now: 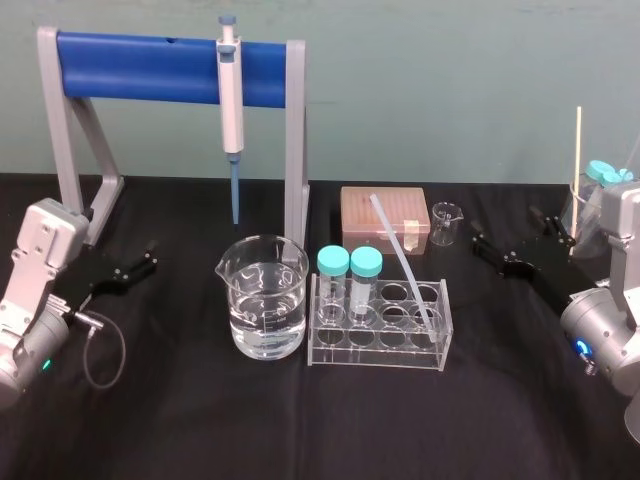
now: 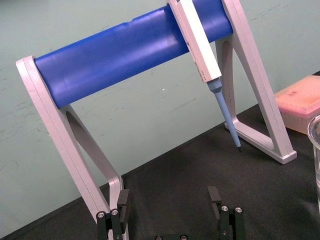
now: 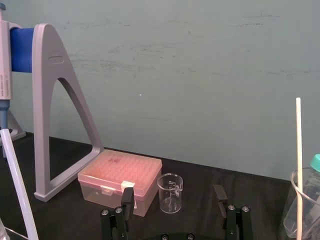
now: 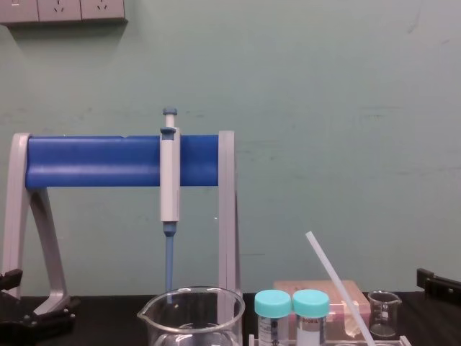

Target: Pick up the stirring rod with one hand, then place it down.

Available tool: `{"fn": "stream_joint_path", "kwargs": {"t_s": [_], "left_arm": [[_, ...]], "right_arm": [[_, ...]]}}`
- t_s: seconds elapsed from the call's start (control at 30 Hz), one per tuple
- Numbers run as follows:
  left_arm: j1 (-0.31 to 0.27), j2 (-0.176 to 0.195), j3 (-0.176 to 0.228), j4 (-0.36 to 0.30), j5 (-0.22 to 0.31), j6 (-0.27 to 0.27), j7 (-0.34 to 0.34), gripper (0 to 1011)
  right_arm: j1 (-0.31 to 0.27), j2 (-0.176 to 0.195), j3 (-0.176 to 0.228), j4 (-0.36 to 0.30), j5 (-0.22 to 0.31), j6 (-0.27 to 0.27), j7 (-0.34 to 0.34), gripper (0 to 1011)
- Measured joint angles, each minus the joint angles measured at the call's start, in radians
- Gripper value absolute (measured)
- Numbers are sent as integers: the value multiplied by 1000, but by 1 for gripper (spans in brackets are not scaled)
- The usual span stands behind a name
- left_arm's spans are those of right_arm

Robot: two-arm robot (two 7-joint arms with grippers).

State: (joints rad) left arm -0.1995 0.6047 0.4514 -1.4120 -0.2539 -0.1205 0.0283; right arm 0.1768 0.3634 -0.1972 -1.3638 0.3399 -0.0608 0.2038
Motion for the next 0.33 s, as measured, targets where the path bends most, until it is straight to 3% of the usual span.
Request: {"fn": "stream_joint_path", "kwargs": {"t_s": [0.33], "left_arm": [[0, 0, 0, 0, 0, 0, 0, 1000]], "right_arm": [[-1, 0, 1, -1, 1, -1, -2, 1000]]}}
